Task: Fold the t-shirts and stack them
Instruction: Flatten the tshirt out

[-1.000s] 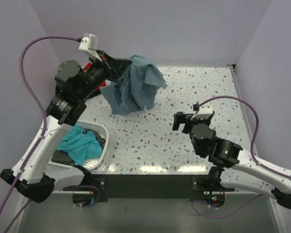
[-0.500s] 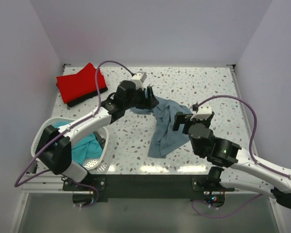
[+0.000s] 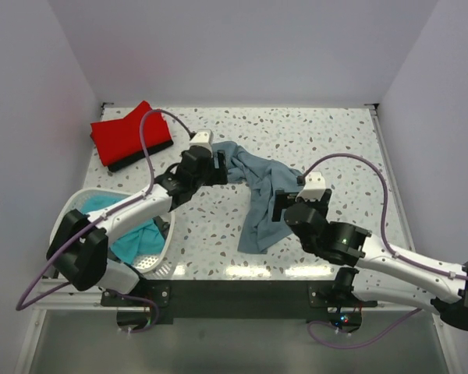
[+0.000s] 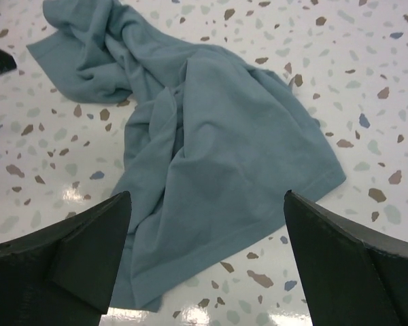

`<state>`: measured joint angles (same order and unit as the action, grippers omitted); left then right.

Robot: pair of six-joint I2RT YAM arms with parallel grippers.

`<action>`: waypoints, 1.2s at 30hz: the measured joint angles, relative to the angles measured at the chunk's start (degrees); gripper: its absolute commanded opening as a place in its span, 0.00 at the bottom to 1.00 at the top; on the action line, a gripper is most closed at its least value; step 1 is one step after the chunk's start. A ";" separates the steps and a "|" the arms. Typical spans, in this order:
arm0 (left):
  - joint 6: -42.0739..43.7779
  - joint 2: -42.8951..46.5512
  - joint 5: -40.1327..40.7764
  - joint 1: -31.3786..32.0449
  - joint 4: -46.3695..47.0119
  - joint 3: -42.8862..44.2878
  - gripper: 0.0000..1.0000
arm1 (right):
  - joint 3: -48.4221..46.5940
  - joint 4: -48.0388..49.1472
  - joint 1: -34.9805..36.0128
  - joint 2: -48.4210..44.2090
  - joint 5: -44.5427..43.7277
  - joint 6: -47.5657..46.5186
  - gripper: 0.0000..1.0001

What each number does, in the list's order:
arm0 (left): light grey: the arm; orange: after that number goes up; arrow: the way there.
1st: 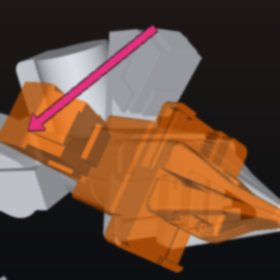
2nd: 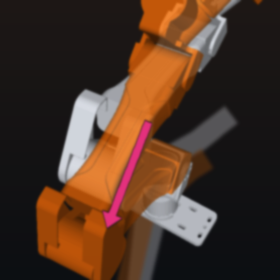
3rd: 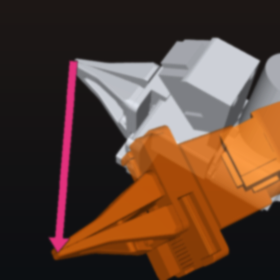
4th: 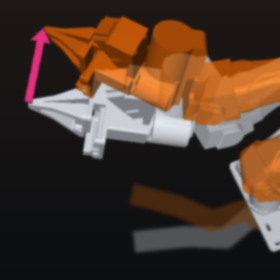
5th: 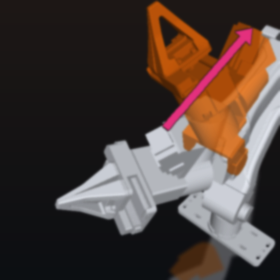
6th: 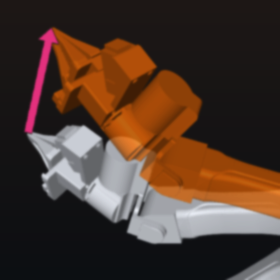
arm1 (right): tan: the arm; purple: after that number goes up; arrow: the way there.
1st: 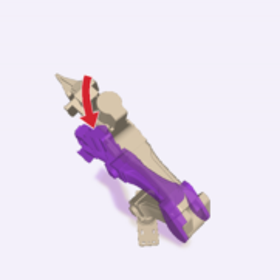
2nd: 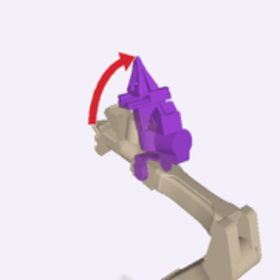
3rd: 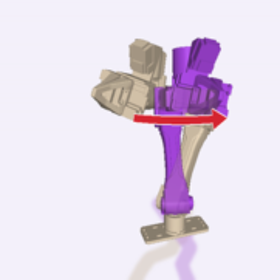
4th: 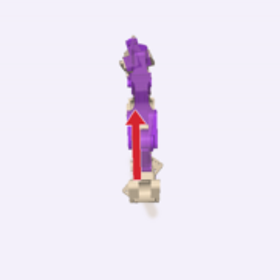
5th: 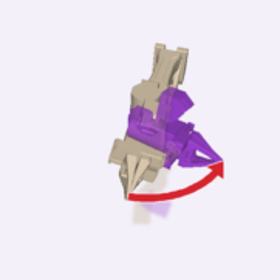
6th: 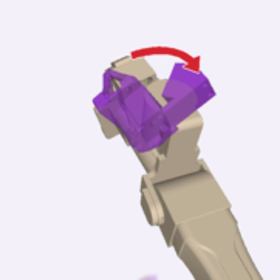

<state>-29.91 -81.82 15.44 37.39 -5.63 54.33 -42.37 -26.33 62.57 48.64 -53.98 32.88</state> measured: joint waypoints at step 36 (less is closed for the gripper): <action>7.06 -35.19 7.50 -13.88 -2.71 22.40 0.58 | 8.31 -6.69 0.00 -17.92 6.99 7.10 0.96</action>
<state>-22.85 -117.01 22.94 23.51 -8.34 76.73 -34.06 -33.01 62.57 30.72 -46.98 39.99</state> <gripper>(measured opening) 0.598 0.957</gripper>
